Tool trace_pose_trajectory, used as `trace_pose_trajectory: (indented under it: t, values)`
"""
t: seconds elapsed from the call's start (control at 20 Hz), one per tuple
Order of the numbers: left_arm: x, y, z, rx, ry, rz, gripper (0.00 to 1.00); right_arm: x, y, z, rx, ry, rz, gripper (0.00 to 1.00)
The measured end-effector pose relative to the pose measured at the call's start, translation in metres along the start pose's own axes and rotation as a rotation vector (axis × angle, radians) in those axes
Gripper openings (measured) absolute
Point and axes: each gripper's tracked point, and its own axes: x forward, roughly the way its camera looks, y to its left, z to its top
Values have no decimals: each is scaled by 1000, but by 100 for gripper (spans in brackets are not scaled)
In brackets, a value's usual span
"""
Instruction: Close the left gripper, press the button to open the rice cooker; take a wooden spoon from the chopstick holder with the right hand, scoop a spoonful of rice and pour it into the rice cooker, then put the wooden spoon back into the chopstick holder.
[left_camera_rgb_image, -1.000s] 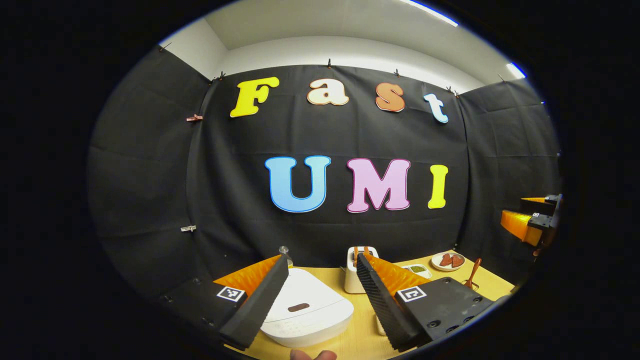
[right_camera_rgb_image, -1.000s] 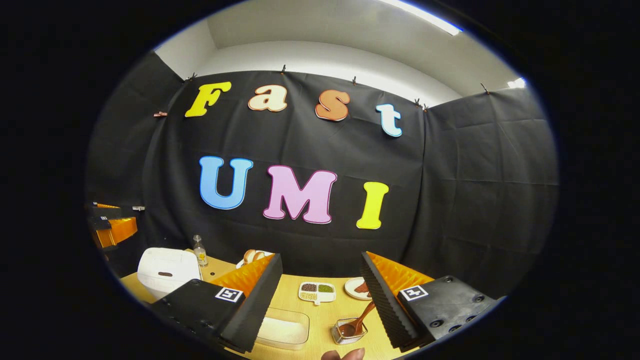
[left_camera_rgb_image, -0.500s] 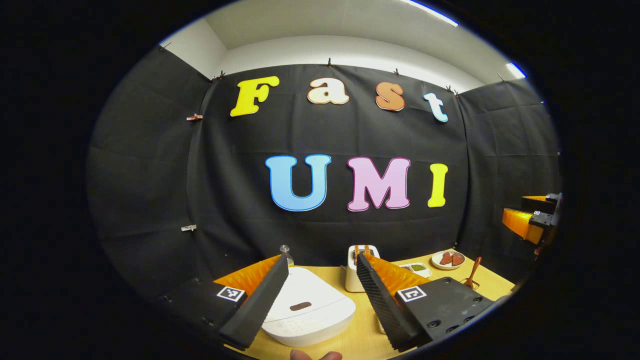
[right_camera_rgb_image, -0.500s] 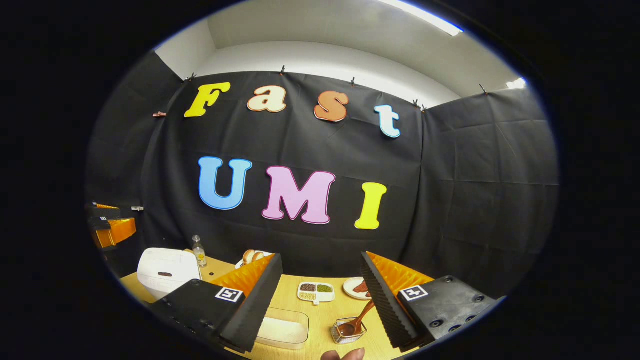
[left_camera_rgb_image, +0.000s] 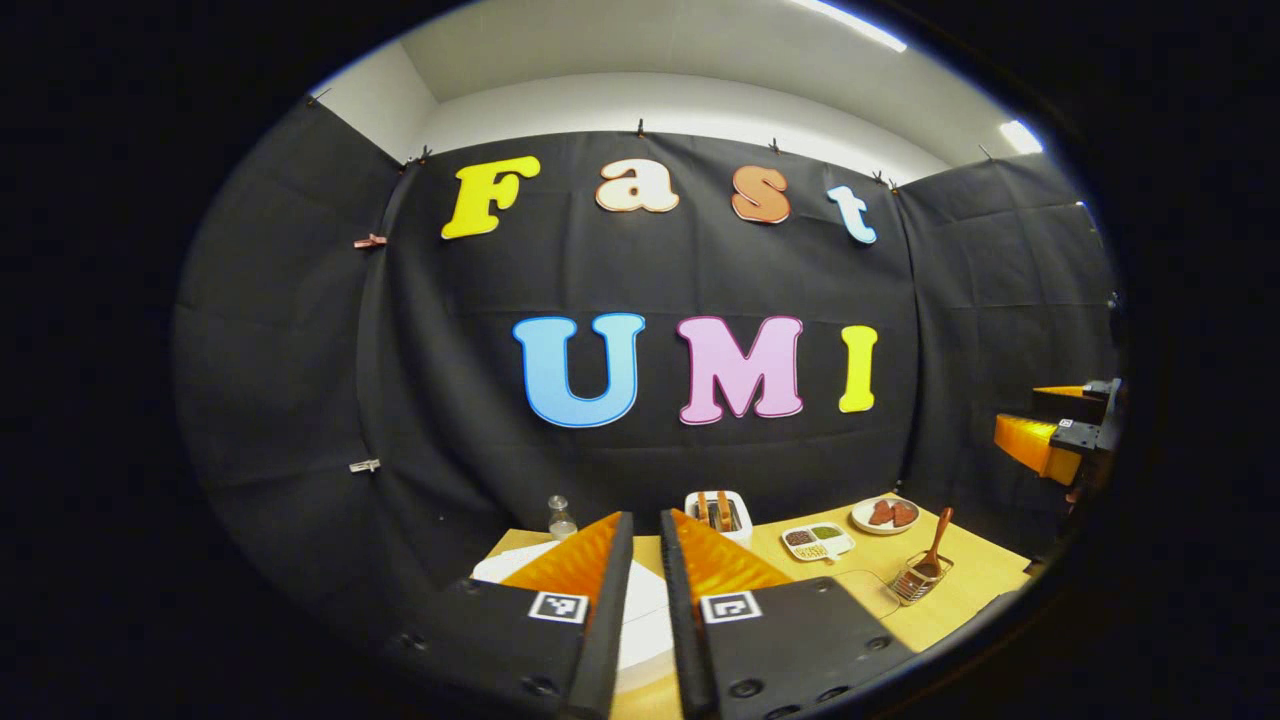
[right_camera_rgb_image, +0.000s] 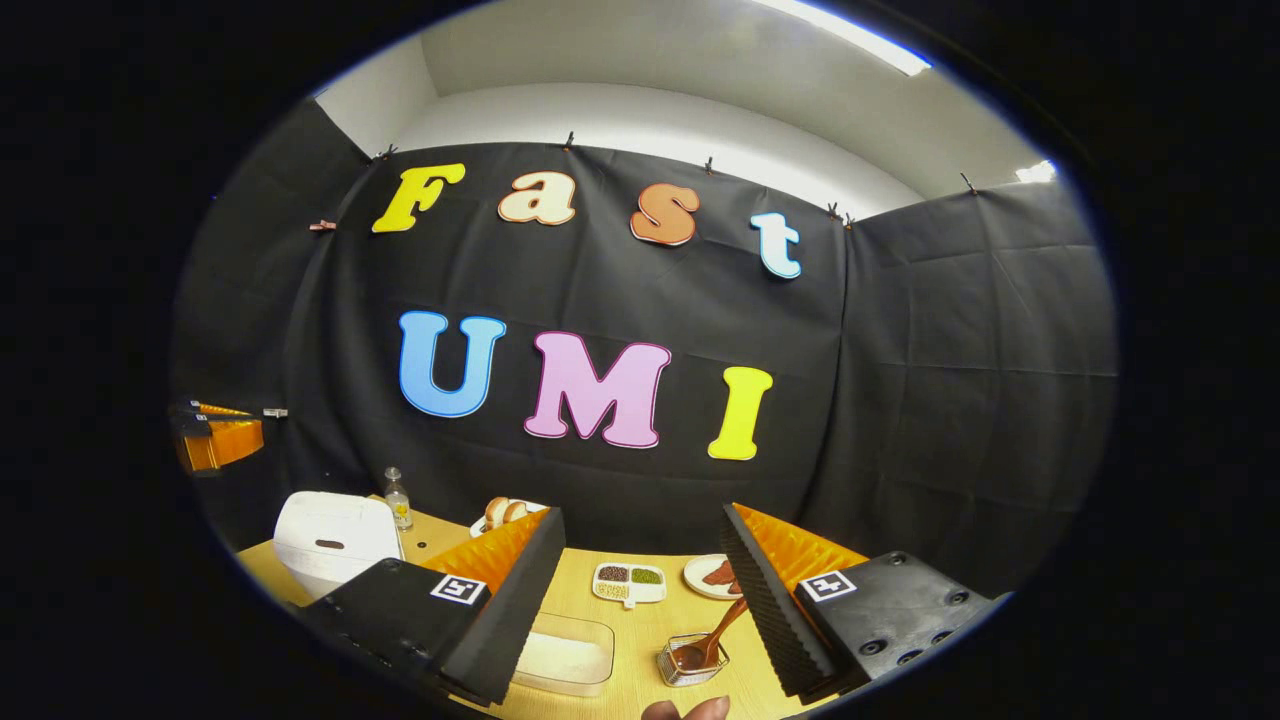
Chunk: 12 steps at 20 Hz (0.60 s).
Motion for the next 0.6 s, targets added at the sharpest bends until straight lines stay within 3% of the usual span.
trace_pose_trajectory:
  t: [0.1, 0.25, 0.45, 0.6]
  values:
    - [2, -1, -2, 4, 2, -35, 9, -2, 0, 0, 3, 0, 1, 98]
    - [8, 6, -10, 9, 36, -92, 10, -4, -2, 0, 4, -3, 1, 98]
    - [26, 23, -39, -9, 167, -189, 7, -4, -6, -4, 1, 4, -4, 98]
    - [45, 43, -65, -48, 272, -208, 7, -5, -8, -4, -11, 8, -7, 98]
